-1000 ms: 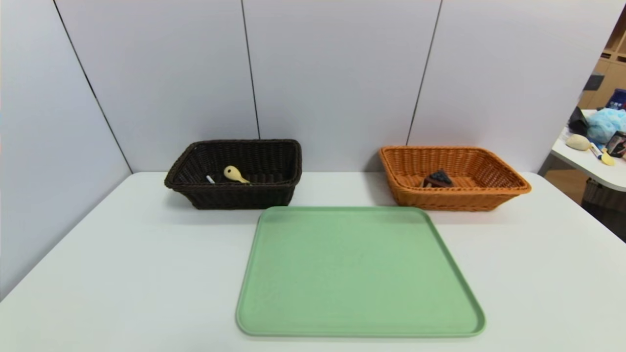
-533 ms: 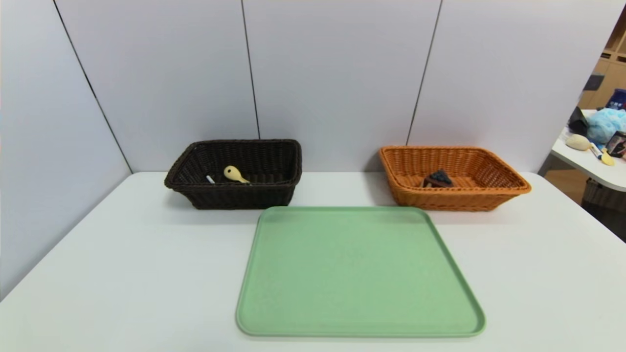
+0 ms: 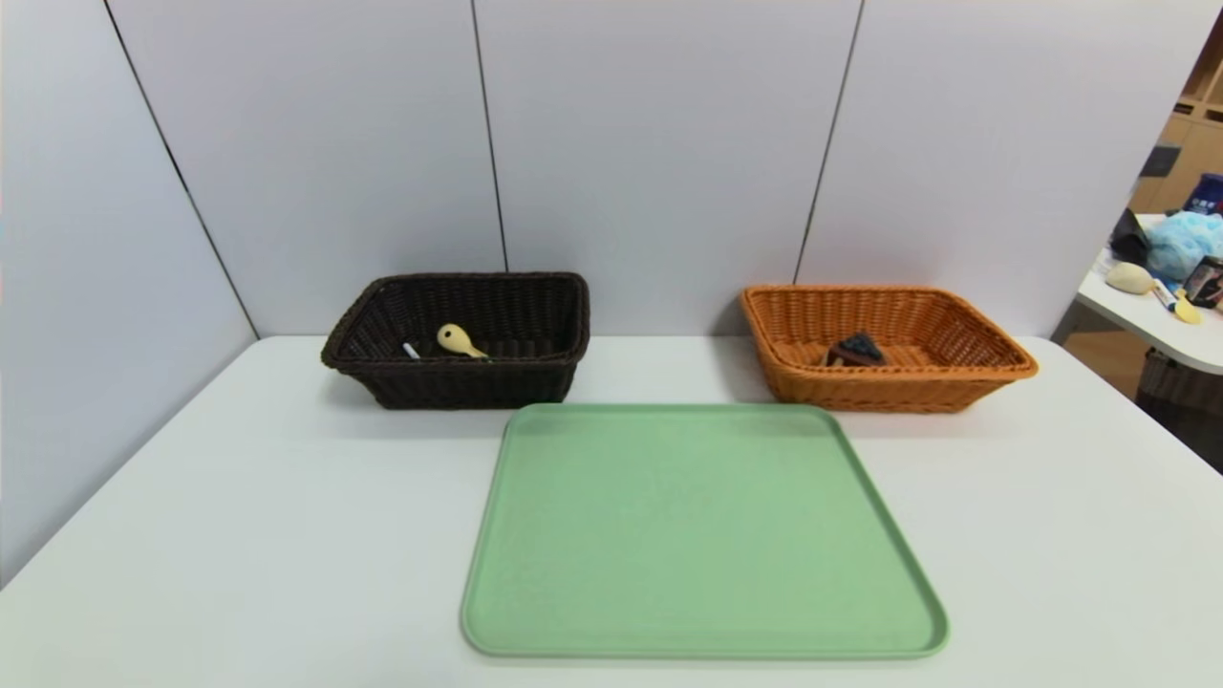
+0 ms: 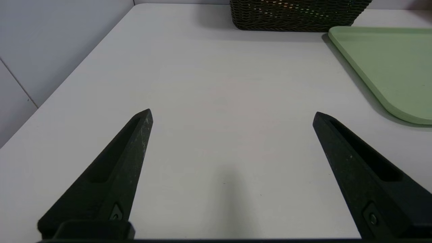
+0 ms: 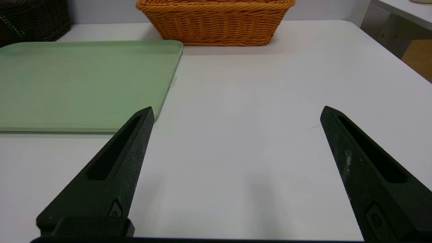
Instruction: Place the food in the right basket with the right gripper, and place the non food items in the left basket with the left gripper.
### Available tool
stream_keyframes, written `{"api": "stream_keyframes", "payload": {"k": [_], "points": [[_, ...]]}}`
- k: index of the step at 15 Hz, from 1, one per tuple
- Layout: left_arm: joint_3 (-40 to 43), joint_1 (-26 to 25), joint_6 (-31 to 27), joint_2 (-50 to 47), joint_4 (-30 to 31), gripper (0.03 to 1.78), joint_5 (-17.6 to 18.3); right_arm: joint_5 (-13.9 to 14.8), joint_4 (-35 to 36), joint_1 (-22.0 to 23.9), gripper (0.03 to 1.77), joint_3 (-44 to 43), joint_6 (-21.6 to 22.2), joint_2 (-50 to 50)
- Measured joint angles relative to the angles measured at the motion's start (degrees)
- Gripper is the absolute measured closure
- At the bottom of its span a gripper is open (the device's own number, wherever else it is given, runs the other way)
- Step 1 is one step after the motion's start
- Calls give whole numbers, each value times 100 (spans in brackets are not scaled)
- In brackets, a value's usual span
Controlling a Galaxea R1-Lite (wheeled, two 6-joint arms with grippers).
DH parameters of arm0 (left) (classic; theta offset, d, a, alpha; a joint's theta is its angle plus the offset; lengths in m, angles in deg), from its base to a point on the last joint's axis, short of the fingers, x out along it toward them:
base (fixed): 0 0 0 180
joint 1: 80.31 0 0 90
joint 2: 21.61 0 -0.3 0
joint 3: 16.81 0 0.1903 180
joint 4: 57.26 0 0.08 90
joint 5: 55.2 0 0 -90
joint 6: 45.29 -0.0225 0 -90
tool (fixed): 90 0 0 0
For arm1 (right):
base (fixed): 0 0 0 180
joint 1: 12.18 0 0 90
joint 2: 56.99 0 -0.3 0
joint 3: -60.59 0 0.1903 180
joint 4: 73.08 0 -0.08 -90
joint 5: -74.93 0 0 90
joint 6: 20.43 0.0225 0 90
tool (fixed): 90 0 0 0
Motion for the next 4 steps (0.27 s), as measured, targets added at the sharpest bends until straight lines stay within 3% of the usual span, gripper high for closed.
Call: {"api": "stream_keyframes", "payload": {"k": [4], "points": [[0, 0, 2, 0, -2, 12, 0, 37, 13, 0, 10, 0, 30, 0]]}}
